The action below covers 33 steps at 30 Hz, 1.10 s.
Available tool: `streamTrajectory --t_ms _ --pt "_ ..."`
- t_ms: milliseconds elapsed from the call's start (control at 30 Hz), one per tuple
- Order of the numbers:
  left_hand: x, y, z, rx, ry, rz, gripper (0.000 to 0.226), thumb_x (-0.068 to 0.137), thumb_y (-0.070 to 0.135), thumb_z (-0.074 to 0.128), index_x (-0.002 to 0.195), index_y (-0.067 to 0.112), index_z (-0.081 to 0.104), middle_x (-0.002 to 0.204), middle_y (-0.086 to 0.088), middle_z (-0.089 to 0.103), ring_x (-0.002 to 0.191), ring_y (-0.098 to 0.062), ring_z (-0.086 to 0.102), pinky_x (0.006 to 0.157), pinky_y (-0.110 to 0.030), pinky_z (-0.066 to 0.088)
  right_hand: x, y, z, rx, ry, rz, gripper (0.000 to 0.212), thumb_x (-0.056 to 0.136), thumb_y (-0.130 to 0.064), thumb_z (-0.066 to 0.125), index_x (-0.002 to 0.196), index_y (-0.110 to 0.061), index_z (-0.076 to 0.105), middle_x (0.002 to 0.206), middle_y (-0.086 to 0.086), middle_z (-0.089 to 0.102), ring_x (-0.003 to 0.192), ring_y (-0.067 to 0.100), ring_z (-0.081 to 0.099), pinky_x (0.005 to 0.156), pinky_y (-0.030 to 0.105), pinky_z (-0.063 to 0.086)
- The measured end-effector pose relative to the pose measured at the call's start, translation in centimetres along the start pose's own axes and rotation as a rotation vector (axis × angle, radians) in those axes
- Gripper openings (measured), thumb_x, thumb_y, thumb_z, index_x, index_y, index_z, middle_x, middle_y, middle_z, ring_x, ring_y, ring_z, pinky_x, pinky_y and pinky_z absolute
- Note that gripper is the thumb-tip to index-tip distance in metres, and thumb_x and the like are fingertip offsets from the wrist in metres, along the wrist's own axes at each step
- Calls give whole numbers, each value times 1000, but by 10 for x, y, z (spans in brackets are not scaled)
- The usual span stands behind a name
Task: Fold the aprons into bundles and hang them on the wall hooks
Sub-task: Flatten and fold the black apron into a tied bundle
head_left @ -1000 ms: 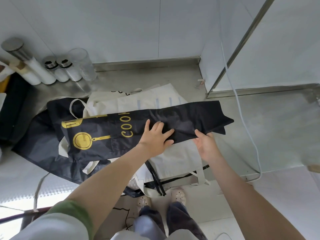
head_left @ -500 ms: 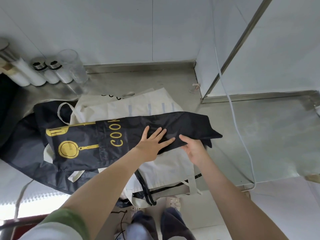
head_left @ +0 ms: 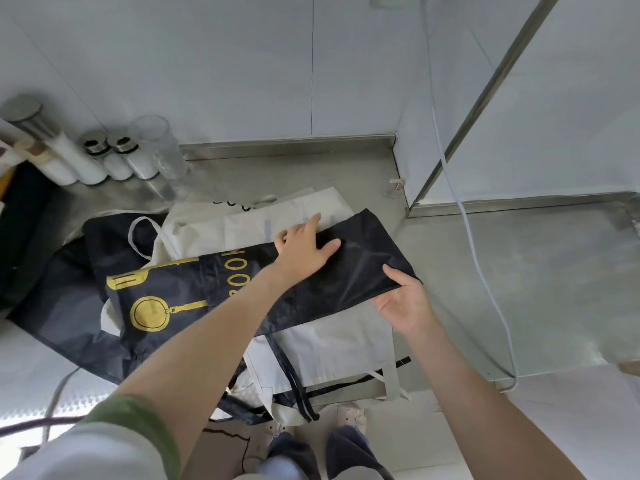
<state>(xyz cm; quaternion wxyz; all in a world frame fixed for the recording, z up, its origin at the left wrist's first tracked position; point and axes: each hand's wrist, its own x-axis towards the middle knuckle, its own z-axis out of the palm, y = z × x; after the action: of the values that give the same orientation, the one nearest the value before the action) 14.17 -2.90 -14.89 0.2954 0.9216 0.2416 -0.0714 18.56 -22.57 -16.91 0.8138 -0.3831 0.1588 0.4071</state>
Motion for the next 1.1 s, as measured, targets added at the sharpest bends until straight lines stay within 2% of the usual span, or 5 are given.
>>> streamTrajectory --t_ms 167,467,667,900,1100 --pt "24 1 -29 -213 -284 -103 36 69 61 64 92 34 70 104 10 69 110 -18 57 106 -39 31 -6 -1 13 -28 11 -15 47 89 -13 57 135 -5 52 133 14 58 125 31 54 108 46 39" --pt "15 3 -42 -566 -384 5 27 91 9 63 68 22 58 53 20 58 52 5 57 50 -8 40 -15 5 25 -22 45 -20 34 90 -9 59 124 -7 60 125 13 64 114 27 62 102 43 45" --pt "6 -20 -56 -169 -441 28 42 79 31 75 116 20 58 114 8 60 108 -15 57 95 -31 44 -9 7 25 -27 88 -27 35 91 -8 57 126 -7 58 125 13 64 116 27 61 100 42 47" --pt "-9 -72 -70 348 -292 -1 50 77 39 73 115 16 50 117 -4 56 108 -27 52 93 -39 41 3 20 22 -1176 810 -336 70 71 -28 82 123 -3 42 124 13 54 116 33 52 95 40 45" --pt "-34 -117 -91 333 -360 -146 32 76 35 75 81 10 55 78 -2 56 78 -24 56 69 -32 43 22 39 93 -2209 593 -929 57 54 0 79 102 -8 49 97 11 53 87 30 51 71 36 38"
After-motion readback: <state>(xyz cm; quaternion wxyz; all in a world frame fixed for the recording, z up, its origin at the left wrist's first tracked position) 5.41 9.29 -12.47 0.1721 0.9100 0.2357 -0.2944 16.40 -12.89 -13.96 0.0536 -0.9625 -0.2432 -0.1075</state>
